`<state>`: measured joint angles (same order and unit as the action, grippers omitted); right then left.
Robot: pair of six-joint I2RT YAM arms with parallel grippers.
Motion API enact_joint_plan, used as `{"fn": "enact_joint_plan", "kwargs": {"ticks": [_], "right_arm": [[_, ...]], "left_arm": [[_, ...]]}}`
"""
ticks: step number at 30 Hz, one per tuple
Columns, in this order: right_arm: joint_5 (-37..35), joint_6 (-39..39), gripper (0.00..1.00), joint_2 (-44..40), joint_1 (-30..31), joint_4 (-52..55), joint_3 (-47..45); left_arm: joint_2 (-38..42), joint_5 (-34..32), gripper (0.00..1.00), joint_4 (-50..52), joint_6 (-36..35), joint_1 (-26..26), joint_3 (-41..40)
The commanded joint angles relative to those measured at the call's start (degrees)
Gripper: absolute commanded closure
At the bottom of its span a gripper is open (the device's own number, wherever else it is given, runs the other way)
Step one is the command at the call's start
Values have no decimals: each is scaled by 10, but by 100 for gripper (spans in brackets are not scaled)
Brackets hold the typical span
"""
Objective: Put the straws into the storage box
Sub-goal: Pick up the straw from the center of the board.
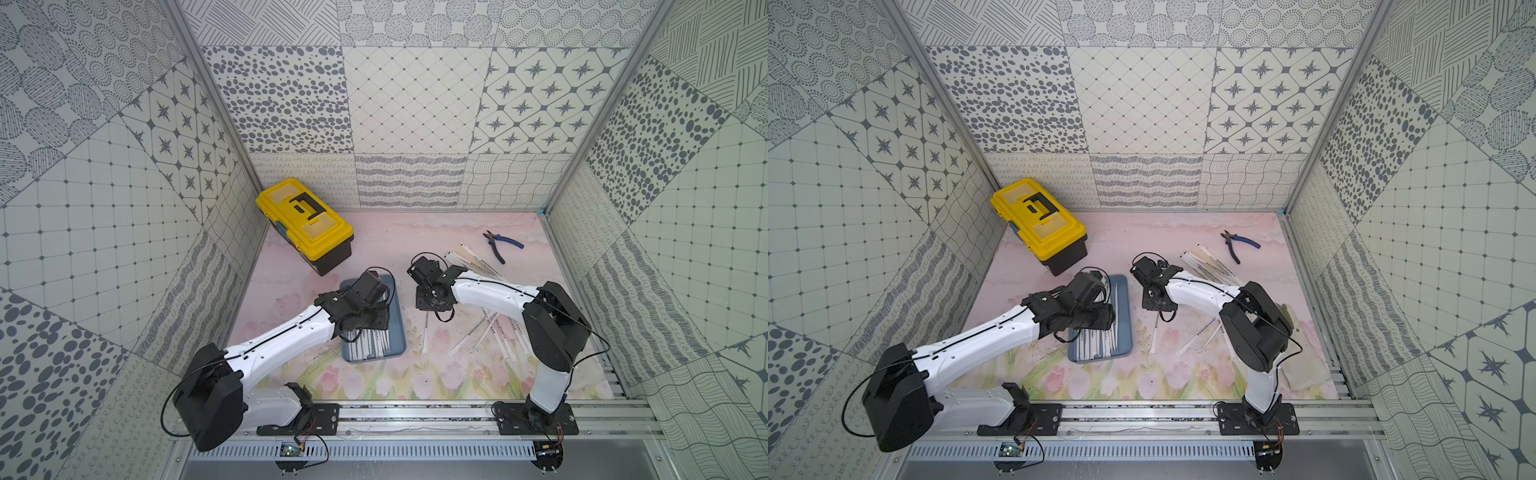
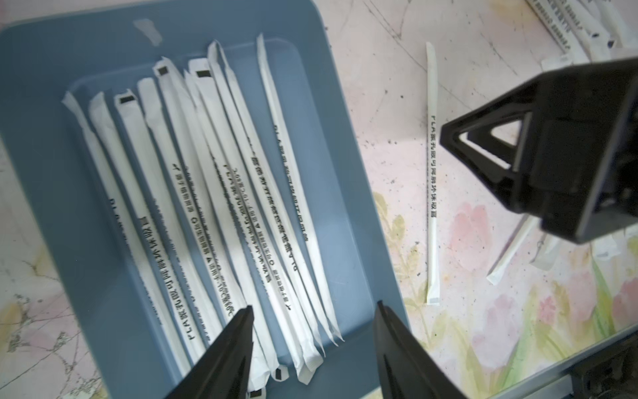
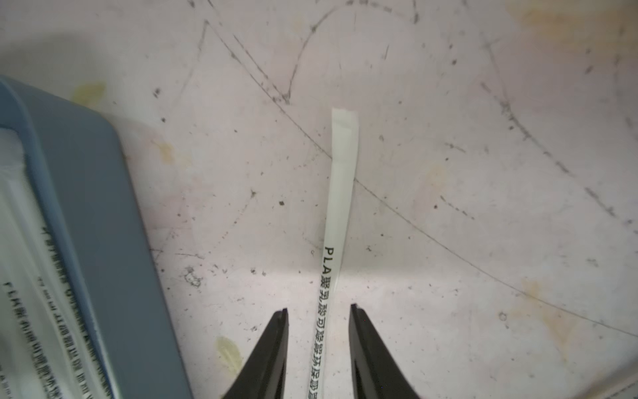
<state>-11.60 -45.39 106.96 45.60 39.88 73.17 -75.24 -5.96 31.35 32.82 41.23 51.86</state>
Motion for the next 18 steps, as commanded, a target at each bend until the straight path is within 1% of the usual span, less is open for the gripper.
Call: {"fn": "enact_joint_plan", "kwargs": {"ticks": [1, 4, 7, 11, 14, 16, 18], "right_arm": [[-6, 2, 69, 22, 5, -17, -1], [4, -2, 73, 36, 1, -30, -5], [11, -3, 81, 48, -3, -30, -2], [3, -1, 88, 41, -3, -25, 1], [-17, 10, 91, 8, 9, -10, 17], [-22, 18, 92, -27, 29, 1, 46], [-16, 24, 92, -38, 54, 16, 87]], "left_arm": [[-35, -19, 40, -25, 12, 37, 19], [-35, -20, 40, -26, 14, 38, 18], [-31, -29, 40, -23, 8, 39, 16], [-17, -51, 40, -9, -2, 33, 14], [5, -58, 40, 6, -6, 12, 6], [33, -64, 40, 20, -7, -15, -4], [62, -66, 40, 31, -8, -47, -16]]}}
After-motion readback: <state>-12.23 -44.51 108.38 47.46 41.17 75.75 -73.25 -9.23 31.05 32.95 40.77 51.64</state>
